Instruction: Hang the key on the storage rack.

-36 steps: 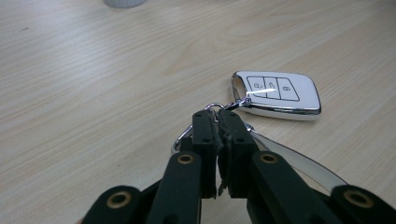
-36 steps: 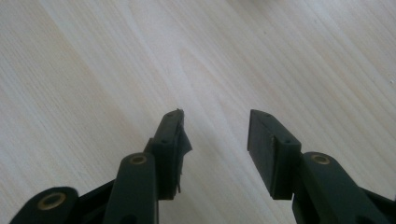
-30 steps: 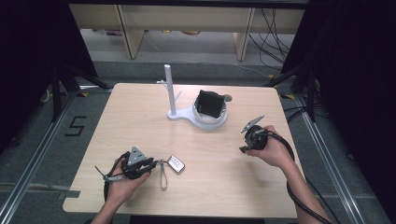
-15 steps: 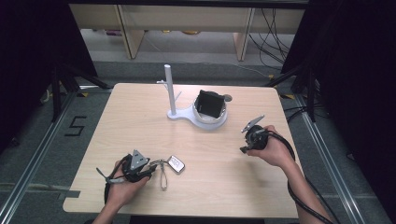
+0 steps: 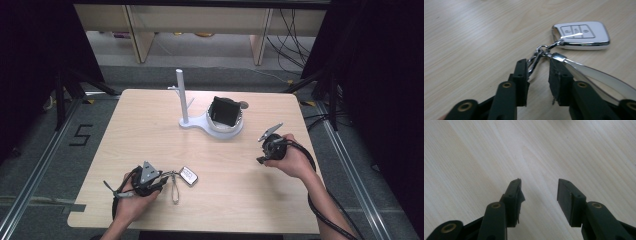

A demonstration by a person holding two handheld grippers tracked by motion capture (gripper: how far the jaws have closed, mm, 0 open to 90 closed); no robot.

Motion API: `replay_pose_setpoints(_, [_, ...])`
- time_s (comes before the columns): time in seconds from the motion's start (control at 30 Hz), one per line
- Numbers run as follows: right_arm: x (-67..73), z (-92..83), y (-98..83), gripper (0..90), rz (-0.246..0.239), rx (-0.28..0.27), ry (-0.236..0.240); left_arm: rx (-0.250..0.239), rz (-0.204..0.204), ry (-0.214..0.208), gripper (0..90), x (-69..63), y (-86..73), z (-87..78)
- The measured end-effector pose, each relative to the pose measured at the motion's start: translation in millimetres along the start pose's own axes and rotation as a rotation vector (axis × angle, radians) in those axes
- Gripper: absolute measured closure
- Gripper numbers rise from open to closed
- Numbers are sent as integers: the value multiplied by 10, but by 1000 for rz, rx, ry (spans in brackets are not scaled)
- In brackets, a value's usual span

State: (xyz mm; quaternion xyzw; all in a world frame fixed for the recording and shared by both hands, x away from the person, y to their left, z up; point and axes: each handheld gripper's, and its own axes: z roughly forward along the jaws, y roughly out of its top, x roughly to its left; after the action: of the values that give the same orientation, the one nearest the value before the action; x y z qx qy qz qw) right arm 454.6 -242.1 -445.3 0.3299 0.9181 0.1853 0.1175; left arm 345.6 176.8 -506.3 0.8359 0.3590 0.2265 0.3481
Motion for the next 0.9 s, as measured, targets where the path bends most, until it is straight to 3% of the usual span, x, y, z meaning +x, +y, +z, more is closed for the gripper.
replay_pose_setpoints(0.07, [-2, 6, -3, 558, -2, 1, -4, 25, -9, -20, 784, -14, 10, -10])
replay_pose_setpoints(0.13, [8, 12, 0, 558, 9, 9, 5, 29, -53, -41, 839, -28, 9, 19])
replay_pose_setpoints(0.2, [10, 12, 3, 558, -8, -2, 0, 35, -94, -38, 879, -37, 13, 52])
replay_pose_setpoints(0.23, [31, 4, 3, 558, 16, 8, 4, 50, -91, -39, 889, -26, 17, 54])
replay_pose_setpoints(0.27, [39, 5, 4, 558, 22, 9, 7, 40, -118, -35, 891, -37, 20, 73])
replay_pose_setpoints(0.5, [15, -1, 11, 557, 1, -1, 2, 90, -128, -25, 895, 26, 20, 118])
replay_pose_setpoints(0.9, [25, 10, -4, 557, 11, 2, 8, 95, -146, -6, 896, 118, 108, 227])
